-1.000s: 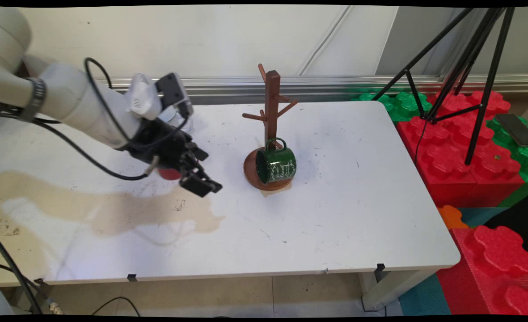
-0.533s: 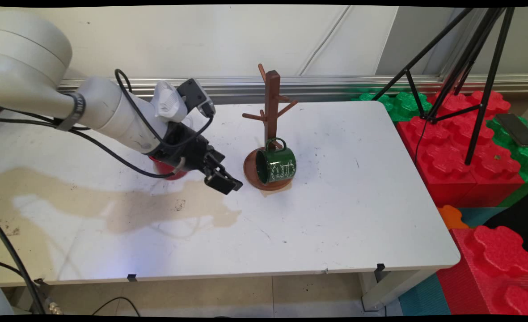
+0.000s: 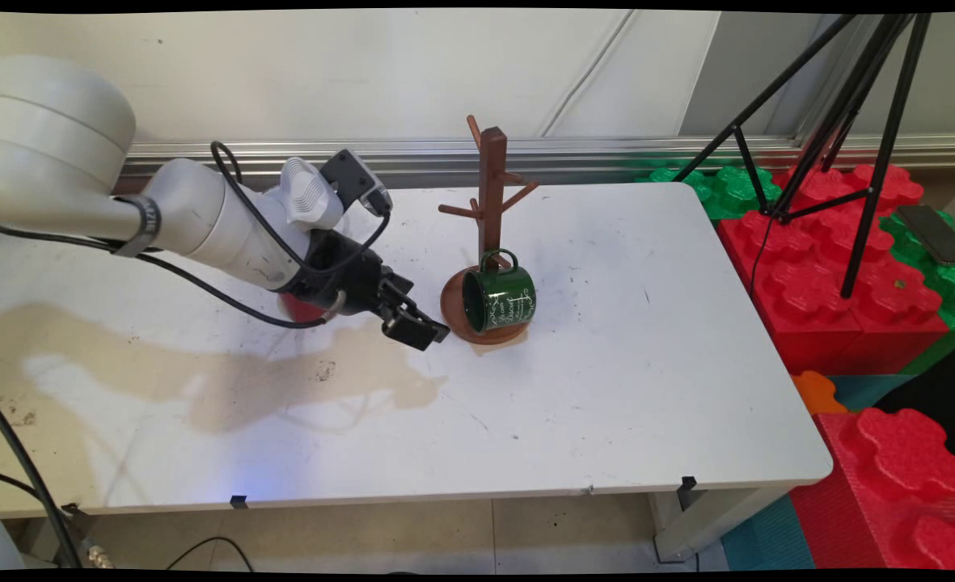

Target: Pick up the green mug from the rack, then place the picked object on the table

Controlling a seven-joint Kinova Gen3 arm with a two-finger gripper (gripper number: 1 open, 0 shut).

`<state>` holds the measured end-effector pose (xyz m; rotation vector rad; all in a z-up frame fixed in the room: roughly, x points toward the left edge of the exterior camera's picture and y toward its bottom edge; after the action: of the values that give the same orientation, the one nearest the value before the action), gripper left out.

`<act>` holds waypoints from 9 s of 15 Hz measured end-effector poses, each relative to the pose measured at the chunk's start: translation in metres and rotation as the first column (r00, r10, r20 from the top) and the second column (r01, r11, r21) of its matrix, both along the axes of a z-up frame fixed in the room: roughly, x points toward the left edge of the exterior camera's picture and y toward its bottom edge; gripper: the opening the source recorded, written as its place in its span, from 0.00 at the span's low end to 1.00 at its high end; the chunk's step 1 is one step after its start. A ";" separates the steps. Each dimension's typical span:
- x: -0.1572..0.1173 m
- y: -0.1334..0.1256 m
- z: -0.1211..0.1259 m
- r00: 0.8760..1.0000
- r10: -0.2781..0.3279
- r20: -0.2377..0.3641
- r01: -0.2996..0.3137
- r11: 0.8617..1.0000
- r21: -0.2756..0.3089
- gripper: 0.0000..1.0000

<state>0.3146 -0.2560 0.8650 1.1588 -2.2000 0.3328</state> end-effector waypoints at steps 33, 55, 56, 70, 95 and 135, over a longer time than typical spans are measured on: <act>-0.052 -0.020 -0.056 0.952 0.182 -0.248 -0.198 0.979 -0.041 1.00; -0.071 -0.023 -0.078 0.936 0.171 -0.306 -0.196 0.979 -0.052 0.00; -0.070 -0.020 -0.076 0.936 0.171 -0.308 -0.196 0.979 -0.054 0.00; -0.059 0.017 -0.042 0.942 0.087 -0.325 -0.130 0.985 -0.113 0.00; 0.037 0.079 0.063 0.952 -0.208 0.223 0.254 0.946 -0.200 0.00; 0.008 -0.008 -0.024 0.635 -0.606 0.480 0.397 0.788 0.470 1.00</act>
<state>0.3230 -0.2643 0.8406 0.5285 -3.1492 0.0963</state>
